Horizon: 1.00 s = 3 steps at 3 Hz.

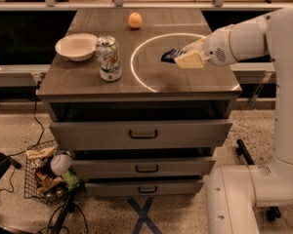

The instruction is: Move rxbar blueberry near 7up can

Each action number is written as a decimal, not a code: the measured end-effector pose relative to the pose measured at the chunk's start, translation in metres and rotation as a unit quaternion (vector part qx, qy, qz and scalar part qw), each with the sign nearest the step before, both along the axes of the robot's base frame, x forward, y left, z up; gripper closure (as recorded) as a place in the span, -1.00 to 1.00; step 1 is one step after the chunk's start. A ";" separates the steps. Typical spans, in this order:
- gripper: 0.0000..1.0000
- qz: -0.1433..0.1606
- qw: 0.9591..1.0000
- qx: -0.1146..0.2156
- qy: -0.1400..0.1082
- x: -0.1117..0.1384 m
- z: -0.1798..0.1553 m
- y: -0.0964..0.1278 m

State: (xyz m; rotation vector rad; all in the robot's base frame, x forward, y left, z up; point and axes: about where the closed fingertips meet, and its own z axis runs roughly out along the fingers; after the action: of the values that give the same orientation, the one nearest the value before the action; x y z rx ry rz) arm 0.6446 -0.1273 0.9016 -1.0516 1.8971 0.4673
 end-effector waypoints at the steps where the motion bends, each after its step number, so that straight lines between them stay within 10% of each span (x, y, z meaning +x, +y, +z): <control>1: 1.00 0.023 0.999 0.014 0.028 0.001 -0.028 0.020; 3: 1.00 0.068 0.994 0.048 0.073 0.008 -0.075 0.057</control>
Offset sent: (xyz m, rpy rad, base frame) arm 0.0046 0.0500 -0.0979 0.0889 0.2086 0.1333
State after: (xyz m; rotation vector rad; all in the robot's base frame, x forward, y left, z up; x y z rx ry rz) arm 0.6530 -0.0703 0.8268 -1.1127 1.9159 0.7236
